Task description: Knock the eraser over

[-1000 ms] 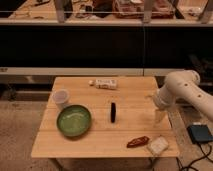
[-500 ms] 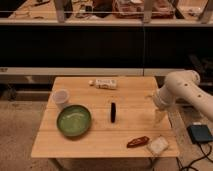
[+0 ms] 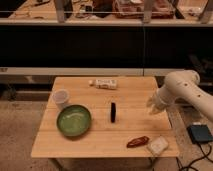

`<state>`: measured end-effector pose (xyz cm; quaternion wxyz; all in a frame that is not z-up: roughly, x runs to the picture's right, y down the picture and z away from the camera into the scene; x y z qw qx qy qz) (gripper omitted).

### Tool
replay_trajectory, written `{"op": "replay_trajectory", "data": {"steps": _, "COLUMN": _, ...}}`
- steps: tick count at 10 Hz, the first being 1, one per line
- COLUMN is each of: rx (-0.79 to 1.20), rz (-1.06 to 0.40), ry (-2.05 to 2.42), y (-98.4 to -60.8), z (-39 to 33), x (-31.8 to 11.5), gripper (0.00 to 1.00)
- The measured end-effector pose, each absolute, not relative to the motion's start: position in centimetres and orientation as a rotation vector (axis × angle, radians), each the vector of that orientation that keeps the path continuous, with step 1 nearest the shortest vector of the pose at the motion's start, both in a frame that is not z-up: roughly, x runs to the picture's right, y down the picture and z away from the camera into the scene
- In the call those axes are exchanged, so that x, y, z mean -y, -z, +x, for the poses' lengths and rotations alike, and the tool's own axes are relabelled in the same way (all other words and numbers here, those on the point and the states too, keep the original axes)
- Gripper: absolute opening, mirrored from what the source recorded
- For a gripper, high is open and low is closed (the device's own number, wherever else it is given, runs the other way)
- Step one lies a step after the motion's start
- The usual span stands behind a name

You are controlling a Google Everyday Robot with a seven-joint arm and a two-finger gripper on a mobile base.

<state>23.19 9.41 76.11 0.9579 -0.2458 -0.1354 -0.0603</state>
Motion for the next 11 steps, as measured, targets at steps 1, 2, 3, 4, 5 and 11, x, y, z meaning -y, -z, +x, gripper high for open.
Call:
{"op": "replay_trajectory", "data": {"steps": 1, "rx": 0.320, "rz": -0.472, "ry": 0.128, "y": -77.0, "z": 20.4, "x": -8.3, "gripper": 0.16}}
{"op": "replay_trajectory", "data": {"steps": 2, "rx": 0.363, "rz": -0.440, "ry": 0.134, "y": -78.1, "z": 17.6, "x": -7.4, "gripper": 0.05}}
{"op": "replay_trajectory", "data": {"steps": 3, "rx": 0.380, "rz": -0.425, "ry": 0.142, "y": -79.1, "z": 16.1, "x": -7.1, "gripper": 0.01}}
{"op": "replay_trajectory", "data": {"steps": 4, "rx": 0.387, "rz": -0.412, "ry": 0.160, "y": -80.5, "z": 14.4, "x": -7.0, "gripper": 0.00}}
{"op": "replay_trajectory", "data": {"steps": 5, "rx": 0.363, "rz": -0.409, "ry": 0.182, "y": -82.5, "z": 13.6, "x": -7.6, "gripper": 0.00}}
{"op": "replay_trajectory", "data": {"steps": 11, "rx": 0.196, "rz": -0.416, "ry": 0.253, "y": -86.6, "z": 13.8, "x": -10.0, "gripper": 0.00}}
